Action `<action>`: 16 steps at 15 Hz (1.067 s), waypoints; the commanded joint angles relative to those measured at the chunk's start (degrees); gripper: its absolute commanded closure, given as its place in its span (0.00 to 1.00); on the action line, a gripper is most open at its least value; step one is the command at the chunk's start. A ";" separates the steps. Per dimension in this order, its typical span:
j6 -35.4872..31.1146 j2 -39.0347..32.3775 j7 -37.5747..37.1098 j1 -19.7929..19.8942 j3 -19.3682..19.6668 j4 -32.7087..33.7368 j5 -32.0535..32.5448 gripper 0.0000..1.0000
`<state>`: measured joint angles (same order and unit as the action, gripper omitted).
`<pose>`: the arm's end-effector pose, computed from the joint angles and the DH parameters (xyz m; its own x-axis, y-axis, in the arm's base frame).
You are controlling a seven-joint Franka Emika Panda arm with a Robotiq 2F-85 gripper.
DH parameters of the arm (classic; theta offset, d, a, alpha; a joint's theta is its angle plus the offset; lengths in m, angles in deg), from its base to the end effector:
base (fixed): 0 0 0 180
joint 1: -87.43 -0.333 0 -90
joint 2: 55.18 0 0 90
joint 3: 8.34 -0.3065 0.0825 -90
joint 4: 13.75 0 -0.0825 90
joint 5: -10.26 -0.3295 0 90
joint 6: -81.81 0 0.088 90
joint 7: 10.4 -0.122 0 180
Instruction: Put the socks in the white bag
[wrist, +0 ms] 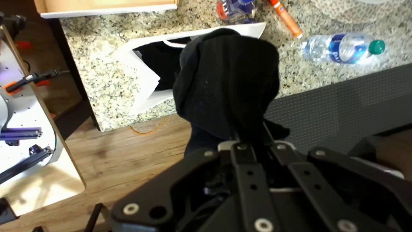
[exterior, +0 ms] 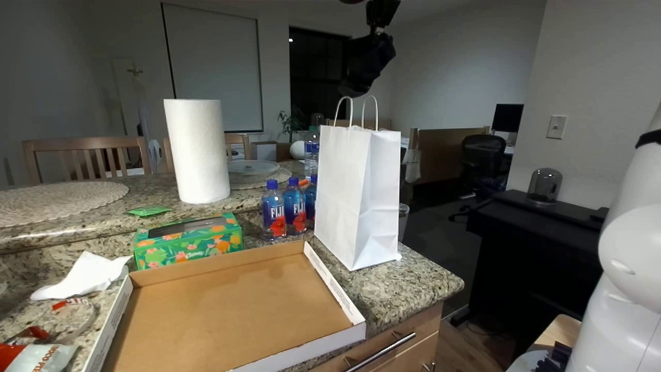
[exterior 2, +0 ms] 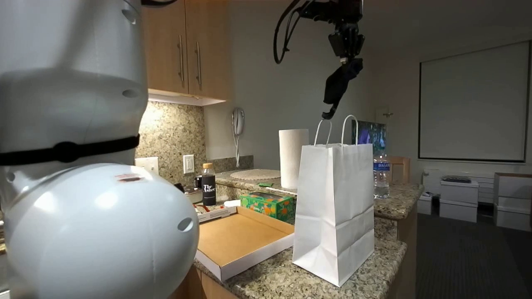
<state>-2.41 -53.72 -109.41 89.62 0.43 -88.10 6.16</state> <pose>0.4684 -0.0827 0.7152 -0.3178 -0.9427 -0.1021 -0.9255 0.3318 -0.1827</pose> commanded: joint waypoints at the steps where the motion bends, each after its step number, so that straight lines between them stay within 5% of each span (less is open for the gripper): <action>1: -2.61 3.84 -10.38 -0.15 -0.40 -5.44 5.01 0.92; 7: 0.40 5.70 -19.03 -0.43 -1.43 -7.33 12.52 0.92; 16: 1.18 3.86 -18.29 -1.51 -6.04 -8.57 11.60 0.92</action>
<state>-1.21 -49.87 -127.39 88.11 -2.82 -96.15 17.78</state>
